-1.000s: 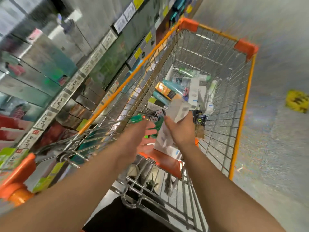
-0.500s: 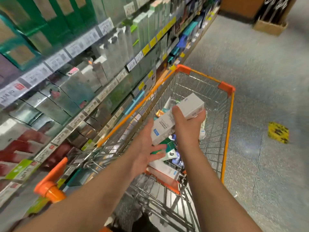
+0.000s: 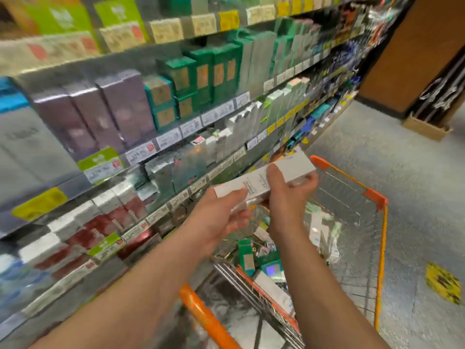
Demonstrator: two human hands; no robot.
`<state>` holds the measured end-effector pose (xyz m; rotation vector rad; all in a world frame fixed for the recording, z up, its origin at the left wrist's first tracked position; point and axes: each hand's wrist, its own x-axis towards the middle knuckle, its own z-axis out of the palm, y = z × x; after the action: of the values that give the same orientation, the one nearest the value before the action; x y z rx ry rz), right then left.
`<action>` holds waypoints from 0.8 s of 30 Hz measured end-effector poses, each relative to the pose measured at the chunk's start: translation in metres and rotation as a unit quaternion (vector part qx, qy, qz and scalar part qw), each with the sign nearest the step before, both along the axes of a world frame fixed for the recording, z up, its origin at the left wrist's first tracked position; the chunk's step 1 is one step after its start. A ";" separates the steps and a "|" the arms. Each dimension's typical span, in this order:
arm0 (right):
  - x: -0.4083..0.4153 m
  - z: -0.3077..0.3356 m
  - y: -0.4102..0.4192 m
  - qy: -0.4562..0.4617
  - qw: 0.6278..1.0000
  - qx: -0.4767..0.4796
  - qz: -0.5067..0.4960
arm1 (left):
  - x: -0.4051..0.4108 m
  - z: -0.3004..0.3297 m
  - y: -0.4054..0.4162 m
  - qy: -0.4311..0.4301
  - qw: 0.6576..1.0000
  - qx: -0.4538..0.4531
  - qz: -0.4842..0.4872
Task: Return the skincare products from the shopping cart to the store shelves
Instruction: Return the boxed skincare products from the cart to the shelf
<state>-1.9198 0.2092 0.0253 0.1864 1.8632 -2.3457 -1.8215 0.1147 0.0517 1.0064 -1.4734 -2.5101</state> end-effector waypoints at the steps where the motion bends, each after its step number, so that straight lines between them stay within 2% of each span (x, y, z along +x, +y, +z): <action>1: 0.008 0.005 -0.012 0.004 1.000 0.002 0.012 | 0.009 0.003 -0.012 0.009 1.000 -0.005 0.016; 7: 0.049 0.037 -0.073 0.026 0.997 -0.027 0.063 | 0.065 0.027 -0.078 0.066 0.993 -0.058 0.080; 13: 0.092 0.068 -0.125 0.042 0.990 -0.051 0.121 | 0.128 0.066 -0.128 0.108 0.968 -0.118 0.191; 24: 0.157 0.095 -0.193 0.083 0.951 -0.114 0.274 | 0.222 0.115 -0.181 0.132 0.926 -0.209 0.287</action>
<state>-1.7627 0.0158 0.1200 -0.5014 1.4340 -2.1901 -1.5998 -0.0659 0.1671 0.8250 -1.3068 -1.7468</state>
